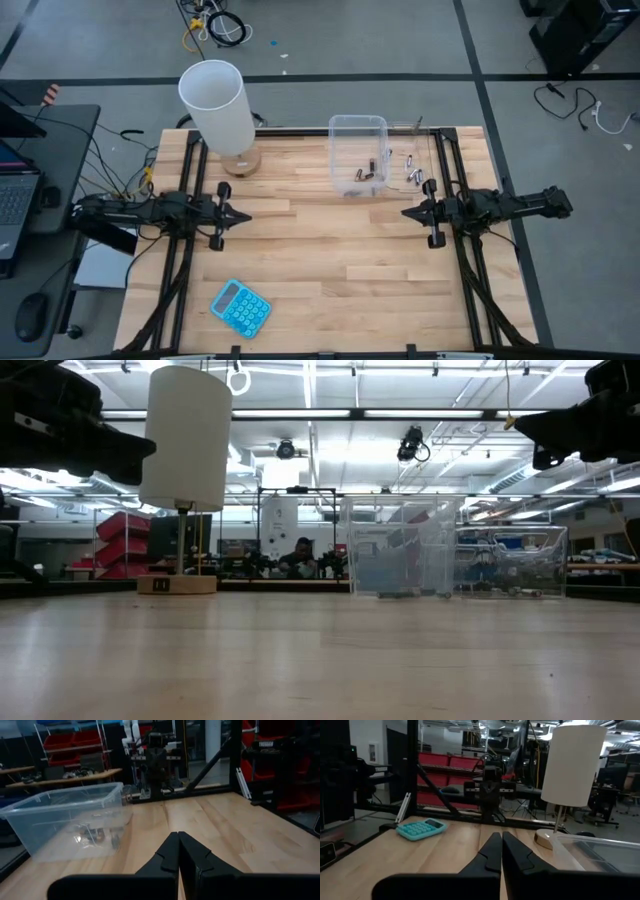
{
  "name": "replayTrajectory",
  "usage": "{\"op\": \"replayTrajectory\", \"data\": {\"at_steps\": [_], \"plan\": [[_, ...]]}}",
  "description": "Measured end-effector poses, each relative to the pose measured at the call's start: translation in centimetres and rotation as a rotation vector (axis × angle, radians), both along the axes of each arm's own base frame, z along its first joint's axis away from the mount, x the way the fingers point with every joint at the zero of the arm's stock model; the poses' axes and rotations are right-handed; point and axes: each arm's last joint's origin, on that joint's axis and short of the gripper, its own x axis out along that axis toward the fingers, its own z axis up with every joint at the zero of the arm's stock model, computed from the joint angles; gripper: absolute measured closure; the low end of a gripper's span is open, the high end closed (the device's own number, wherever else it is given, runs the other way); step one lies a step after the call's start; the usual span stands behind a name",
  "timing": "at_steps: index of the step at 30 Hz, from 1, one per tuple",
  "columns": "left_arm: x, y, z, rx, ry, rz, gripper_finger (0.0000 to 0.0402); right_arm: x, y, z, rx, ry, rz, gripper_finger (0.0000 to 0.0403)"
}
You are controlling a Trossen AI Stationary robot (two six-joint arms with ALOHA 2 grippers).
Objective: Sort batteries
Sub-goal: Return to Home Position
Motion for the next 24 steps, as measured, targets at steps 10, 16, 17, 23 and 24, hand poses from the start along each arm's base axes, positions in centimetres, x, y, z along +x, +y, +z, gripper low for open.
{"op": "replayTrajectory", "data": {"at_steps": [10,16,17,23,24], "plan": [[0.0,0.0,0.08,0.001,-0.009,0.0,0.0394,0.0,0.0,0.01,0.0,0.0,0.0,0.04],[0.0,0.0,0.07,0.001,-0.008,0.0,0.0394,0.0,0.0,0.01,0.001,0.0,0.0,0.04],[0.0,0.0,0.07,0.001,-0.008,0.0,0.0394,0.0,0.0,0.01,0.001,0.0,0.0,0.0399],[0.0,0.0,0.07,0.001,-0.008,0.0,0.0394,0.0,0.0,0.01,0.001,0.0,0.0,0.0397],[0.0,0.0,0.07,0.002,-0.009,0.001,0.0394,0.0,0.0,0.01,0.001,0.0,0.0,0.0397]]}}
